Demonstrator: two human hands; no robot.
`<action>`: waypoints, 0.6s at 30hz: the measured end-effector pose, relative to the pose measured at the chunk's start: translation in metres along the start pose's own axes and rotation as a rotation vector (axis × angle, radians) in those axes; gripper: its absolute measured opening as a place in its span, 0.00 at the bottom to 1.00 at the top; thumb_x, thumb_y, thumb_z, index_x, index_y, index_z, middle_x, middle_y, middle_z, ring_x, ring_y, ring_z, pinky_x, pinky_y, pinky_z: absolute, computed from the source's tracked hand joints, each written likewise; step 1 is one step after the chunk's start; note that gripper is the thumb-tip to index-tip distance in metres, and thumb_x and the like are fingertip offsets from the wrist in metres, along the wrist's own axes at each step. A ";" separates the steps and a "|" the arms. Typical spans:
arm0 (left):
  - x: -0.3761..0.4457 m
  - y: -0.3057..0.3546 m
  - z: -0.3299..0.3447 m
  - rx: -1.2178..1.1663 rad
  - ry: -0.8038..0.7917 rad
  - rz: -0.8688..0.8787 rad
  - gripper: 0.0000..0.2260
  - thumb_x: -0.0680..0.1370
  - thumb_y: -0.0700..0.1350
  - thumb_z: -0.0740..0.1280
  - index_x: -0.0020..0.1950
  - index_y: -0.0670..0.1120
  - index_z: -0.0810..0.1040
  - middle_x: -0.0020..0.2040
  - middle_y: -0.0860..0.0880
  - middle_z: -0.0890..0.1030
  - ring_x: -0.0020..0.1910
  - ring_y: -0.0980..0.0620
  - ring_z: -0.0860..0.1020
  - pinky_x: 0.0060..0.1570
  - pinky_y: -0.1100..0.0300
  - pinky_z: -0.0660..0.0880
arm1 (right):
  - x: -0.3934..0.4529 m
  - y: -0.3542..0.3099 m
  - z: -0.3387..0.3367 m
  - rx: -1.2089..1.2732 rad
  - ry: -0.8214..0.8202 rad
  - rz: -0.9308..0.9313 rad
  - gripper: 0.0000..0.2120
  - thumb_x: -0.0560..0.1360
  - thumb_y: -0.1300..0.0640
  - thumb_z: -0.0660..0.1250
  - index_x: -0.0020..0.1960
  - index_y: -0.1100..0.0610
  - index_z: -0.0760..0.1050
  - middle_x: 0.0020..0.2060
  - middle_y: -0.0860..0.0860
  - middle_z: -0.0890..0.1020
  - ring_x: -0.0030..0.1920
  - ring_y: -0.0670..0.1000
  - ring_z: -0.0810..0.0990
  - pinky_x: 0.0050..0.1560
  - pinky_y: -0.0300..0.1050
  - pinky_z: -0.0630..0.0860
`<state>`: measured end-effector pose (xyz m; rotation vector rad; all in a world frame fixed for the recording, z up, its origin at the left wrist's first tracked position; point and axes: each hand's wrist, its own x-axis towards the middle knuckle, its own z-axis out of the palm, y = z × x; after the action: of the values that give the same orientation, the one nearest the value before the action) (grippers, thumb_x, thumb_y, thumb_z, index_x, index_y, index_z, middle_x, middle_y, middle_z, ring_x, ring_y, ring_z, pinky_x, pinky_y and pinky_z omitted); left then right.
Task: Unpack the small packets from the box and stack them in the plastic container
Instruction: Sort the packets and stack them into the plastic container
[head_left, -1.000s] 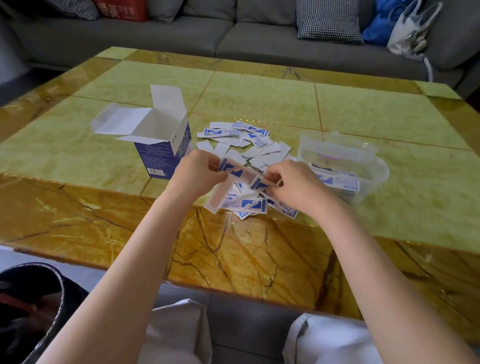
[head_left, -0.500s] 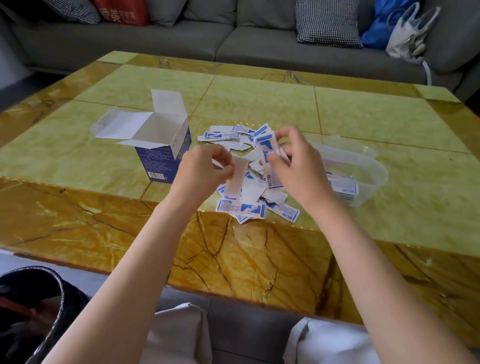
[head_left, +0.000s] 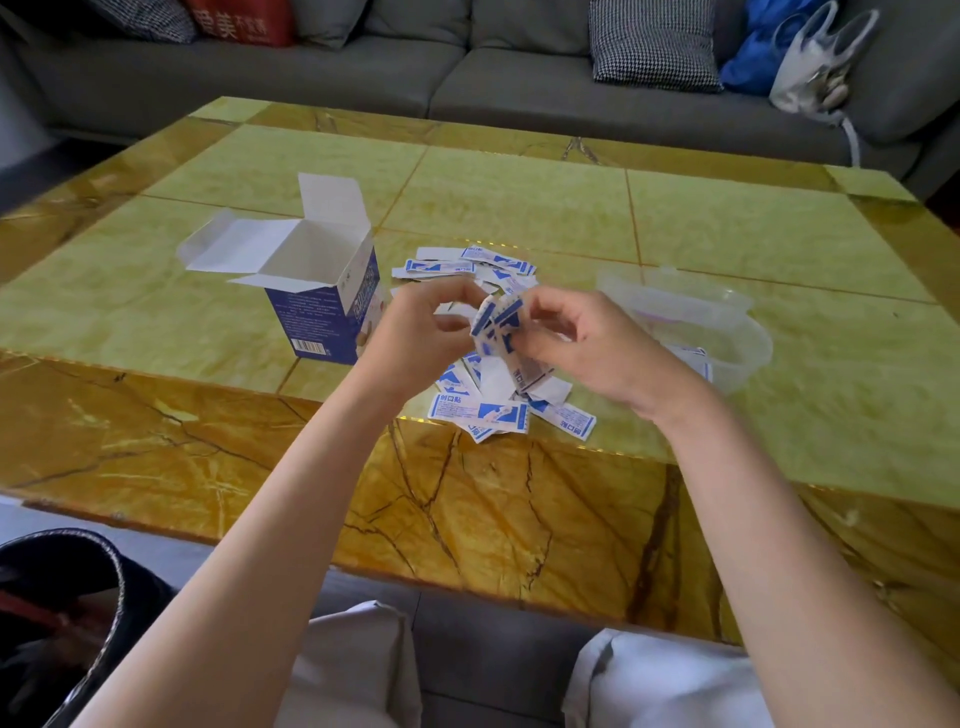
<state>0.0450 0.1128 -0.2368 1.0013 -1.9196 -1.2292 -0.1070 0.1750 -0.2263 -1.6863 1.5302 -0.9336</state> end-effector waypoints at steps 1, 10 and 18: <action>0.000 -0.001 0.001 0.005 -0.007 -0.014 0.08 0.71 0.35 0.70 0.44 0.47 0.77 0.46 0.51 0.81 0.36 0.57 0.82 0.37 0.64 0.77 | 0.000 0.000 -0.001 -0.046 0.011 0.014 0.03 0.75 0.62 0.66 0.45 0.55 0.76 0.44 0.44 0.79 0.47 0.43 0.77 0.53 0.38 0.71; -0.007 -0.026 0.011 0.738 -0.415 -0.032 0.16 0.71 0.47 0.72 0.57 0.51 0.76 0.57 0.49 0.72 0.54 0.52 0.74 0.52 0.61 0.72 | -0.008 0.009 -0.005 -0.500 0.070 0.161 0.11 0.77 0.62 0.61 0.58 0.56 0.74 0.49 0.48 0.76 0.48 0.48 0.74 0.44 0.39 0.65; 0.002 -0.028 0.008 0.494 -0.102 -0.045 0.08 0.71 0.42 0.72 0.38 0.46 0.73 0.36 0.52 0.76 0.38 0.53 0.75 0.36 0.67 0.69 | -0.002 0.013 0.000 -0.175 0.235 0.188 0.07 0.76 0.64 0.62 0.46 0.69 0.73 0.39 0.60 0.77 0.39 0.56 0.73 0.40 0.43 0.69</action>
<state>0.0451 0.1070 -0.2658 1.2493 -2.3569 -0.8542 -0.1137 0.1761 -0.2381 -1.5584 1.9399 -0.9474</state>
